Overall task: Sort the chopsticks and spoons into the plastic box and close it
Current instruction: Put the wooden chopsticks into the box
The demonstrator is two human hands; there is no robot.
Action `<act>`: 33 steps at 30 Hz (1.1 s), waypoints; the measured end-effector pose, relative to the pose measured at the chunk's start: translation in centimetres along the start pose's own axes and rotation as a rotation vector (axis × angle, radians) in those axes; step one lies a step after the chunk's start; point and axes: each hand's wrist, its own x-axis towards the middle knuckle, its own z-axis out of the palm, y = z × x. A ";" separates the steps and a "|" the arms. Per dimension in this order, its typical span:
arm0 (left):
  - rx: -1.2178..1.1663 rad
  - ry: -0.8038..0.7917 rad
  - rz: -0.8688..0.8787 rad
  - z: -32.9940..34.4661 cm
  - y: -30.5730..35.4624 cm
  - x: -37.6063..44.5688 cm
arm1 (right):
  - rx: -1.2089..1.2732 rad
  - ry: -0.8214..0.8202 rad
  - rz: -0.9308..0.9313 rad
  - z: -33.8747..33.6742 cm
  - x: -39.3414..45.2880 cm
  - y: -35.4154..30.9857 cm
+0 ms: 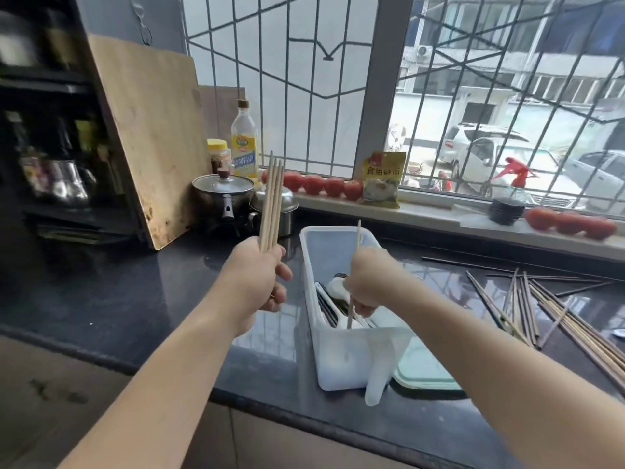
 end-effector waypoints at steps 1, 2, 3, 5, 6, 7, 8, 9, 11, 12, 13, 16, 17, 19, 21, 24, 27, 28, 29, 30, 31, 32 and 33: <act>-0.011 -0.023 -0.002 0.2 0.1 -0.1 | -0.108 -0.044 0.001 1.0 0.2 -0.3; -0.019 -0.049 -0.001 0.6 0.2 -0.2 | -0.138 -0.071 0.010 1.6 0.5 -0.5; -0.024 -0.075 0.001 0.9 0.3 -0.3 | -0.132 -0.082 0.010 1.9 0.9 -0.4; -0.024 -0.108 0.002 1.4 0.4 -0.5 | -0.130 -0.133 0.022 2.6 1.9 0.1; -0.026 -0.117 -0.001 1.5 0.5 -0.6 | -0.178 -0.154 0.029 2.9 2.1 0.1; -0.033 -0.122 -0.004 1.6 0.5 -0.7 | -0.216 -0.167 0.023 3.3 2.2 0.0; -0.043 -0.126 -0.009 1.7 0.6 -0.7 | -0.244 -0.159 0.018 3.7 2.2 0.0; -0.055 -0.128 -0.014 1.8 0.7 -0.7 | -0.269 -0.152 0.009 4.1 2.4 0.2; -0.071 -0.137 -0.025 1.8 0.8 -1.0 | -0.214 -0.122 0.017 3.8 2.6 0.5; -0.076 -0.142 -0.030 1.6 0.8 -1.1 | -0.148 -0.070 0.018 3.2 2.6 0.8; -0.080 -0.149 -0.033 1.5 0.7 -1.2 | -0.077 0.034 0.001 2.2 2.4 1.0; -0.125 -0.196 -0.039 0.8 0.8 -1.4 | 0.280 0.332 -0.112 -1.2 1.1 1.2; -0.155 -0.227 -0.041 0.7 1.0 -1.3 | 0.434 0.297 -0.147 -2.4 0.1 1.0; -0.205 -0.309 -0.041 0.8 1.5 -1.3 | 0.678 0.095 -0.187 -4.2 -1.9 0.2; -0.215 -0.390 -0.028 1.3 2.2 -1.3 | 0.780 -0.035 -0.247 -5.2 -3.1 -0.3; -0.192 -0.463 -0.023 2.2 2.5 -1.6 | 0.885 -0.105 -0.331 -5.2 -3.7 -0.5; -0.152 -0.394 -0.043 2.0 1.9 -1.6 | 1.026 0.034 -0.235 -5.7 -3.2 -0.2; -0.108 -0.311 -0.045 1.8 1.4 -1.5 | 1.060 0.140 -0.163 -6.1 -2.8 0.1; -0.046 -0.212 -0.044 1.4 0.9 -1.3 | 1.042 0.244 -0.091 -6.6 -2.3 0.6; 0.018 -0.117 -0.039 1.0 0.3 -1.0 | 0.951 0.313 -0.028 -6.8 -1.8 1.0; 0.066 -0.045 -0.035 0.6 -0.1 -0.8 | 0.804 0.315 0.024 -6.7 -1.4 1.2; 0.091 -0.003 -0.034 0.3 -0.4 -0.5 | 0.656 0.252 0.063 -5.9 -1.1 1.0; 0.096 0.012 -0.036 0.1 -0.5 -0.4 | 0.542 0.152 0.090 -4.4 -0.9 0.7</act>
